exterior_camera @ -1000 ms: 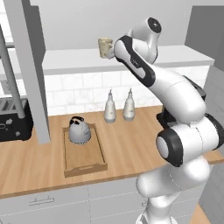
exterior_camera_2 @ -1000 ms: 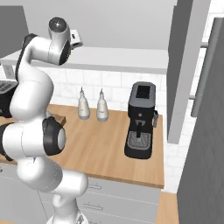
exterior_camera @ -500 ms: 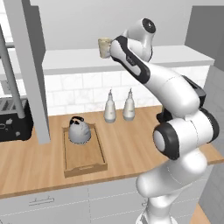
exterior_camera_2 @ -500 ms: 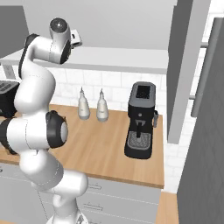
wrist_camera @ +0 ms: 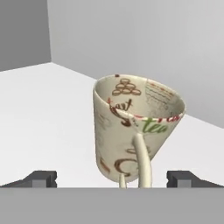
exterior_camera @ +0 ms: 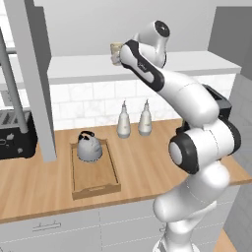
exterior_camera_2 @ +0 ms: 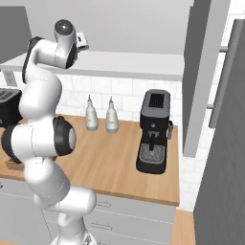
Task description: Pick the kettle from the counter and place it on the tray. Then pick the mug from the cabinet and place it on the tray. Then close the cabinet doors.
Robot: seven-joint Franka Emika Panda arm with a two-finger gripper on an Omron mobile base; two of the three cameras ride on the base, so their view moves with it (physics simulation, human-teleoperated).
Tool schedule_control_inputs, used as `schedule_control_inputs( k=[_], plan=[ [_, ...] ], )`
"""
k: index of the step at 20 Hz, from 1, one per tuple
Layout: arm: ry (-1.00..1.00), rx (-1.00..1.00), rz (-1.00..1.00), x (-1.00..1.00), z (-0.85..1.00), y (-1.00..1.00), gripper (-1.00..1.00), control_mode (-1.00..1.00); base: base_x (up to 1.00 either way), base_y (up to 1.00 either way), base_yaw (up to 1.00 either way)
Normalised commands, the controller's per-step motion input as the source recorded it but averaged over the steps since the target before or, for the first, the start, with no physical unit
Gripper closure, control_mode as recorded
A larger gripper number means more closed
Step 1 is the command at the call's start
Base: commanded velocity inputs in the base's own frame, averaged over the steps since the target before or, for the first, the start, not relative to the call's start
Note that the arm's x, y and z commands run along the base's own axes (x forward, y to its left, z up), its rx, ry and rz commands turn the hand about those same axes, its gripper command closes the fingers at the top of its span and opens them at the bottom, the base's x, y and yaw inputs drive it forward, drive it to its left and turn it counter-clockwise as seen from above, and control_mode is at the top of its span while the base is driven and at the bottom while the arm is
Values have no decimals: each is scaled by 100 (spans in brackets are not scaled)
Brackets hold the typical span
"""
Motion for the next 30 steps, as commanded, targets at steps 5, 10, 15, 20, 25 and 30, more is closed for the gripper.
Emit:
schedule_control_inputs(
  k=[5, 10, 15, 20, 25, 30],
  plan=[
    [0, 1, 0, 11, 0, 11, 100, -100, 0, 0, 0],
    [0, 1, 0, 2, 0, 8, 100, -100, 0, 0, 0],
    [0, 4, 4, -36, 1, 2, 100, -100, 0, 0, 0],
    [-11, 0, 16, -100, 0, -10, 100, -100, 0, 0, 0],
    [-13, 0, 27, -100, -9, -13, 100, -100, 0, 0, 0],
    [-1, 0, 28, -100, -43, -9, 100, -100, 0, 0, 0]
  ],
)
